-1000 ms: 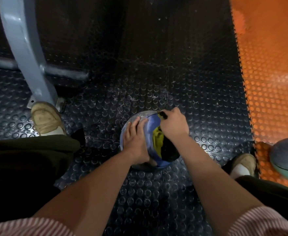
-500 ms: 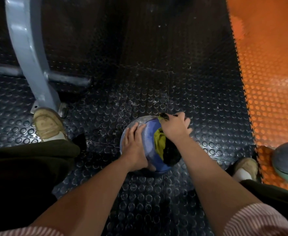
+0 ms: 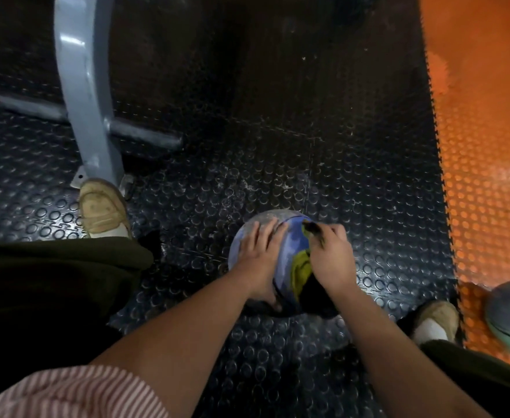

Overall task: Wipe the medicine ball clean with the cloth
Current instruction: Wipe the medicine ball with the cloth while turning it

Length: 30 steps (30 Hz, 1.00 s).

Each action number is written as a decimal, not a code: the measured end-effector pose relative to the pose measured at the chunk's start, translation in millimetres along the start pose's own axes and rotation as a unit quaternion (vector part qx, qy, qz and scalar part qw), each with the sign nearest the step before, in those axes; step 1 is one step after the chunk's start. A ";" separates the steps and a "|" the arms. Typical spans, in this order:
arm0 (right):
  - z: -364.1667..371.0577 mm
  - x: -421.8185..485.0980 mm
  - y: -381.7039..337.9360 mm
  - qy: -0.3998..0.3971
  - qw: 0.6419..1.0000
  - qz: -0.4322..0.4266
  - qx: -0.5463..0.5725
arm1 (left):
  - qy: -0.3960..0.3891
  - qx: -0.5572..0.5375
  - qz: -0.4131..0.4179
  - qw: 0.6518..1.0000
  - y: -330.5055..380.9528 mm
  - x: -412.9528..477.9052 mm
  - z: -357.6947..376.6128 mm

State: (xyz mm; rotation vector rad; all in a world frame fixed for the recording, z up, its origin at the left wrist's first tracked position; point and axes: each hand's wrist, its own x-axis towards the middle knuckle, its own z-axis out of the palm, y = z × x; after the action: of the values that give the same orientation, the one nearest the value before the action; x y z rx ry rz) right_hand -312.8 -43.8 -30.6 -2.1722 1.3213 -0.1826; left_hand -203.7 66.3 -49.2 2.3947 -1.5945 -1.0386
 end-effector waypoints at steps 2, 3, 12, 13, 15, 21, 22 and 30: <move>-2.0 21.5 -13.7 -0.031 0.999 0.003 -0.043 | 0.016 0.009 -0.010 1.000 -0.1 1.5 1.2; -1.0 25.4 -20.8 -0.034 0.997 0.006 -0.066 | 0.021 0.011 -0.013 1.000 -2.7 4.3 1.4; 26.1 -59.2 -20.1 0.015 0.990 -0.101 -0.098 | 0.045 -0.076 -0.012 0.996 -19.4 25.1 -10.4; 22.0 -54.6 -18.7 0.022 0.989 -0.102 -0.101 | 0.046 -0.062 -0.012 0.997 -18.2 27.0 -7.7; 9.2 -34.6 -24.3 0.030 0.989 -0.078 -0.124 | 0.055 -0.019 -0.009 0.998 -13.9 29.5 -2.9; -1.9 21.4 -44.8 -0.031 0.993 -0.020 -0.115 | 0.070 -0.013 -0.008 0.997 -4.5 27.7 -7.4; 0.7 15.1 -43.6 -0.027 0.992 -0.027 -0.122 | 0.074 -0.035 -0.008 0.997 -7.0 29.9 -8.2; 17.2 -63.0 -3.8 0.020 0.989 -0.132 -0.058 | 0.065 -0.090 -0.020 0.994 -4.5 24.8 -3.5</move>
State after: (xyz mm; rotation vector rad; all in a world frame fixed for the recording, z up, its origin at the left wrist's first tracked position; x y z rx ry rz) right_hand -334.5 17.9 -31.5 -2.4518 1.0834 -0.2581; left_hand -192.6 46.5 -60.6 2.3293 -1.3549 -0.9656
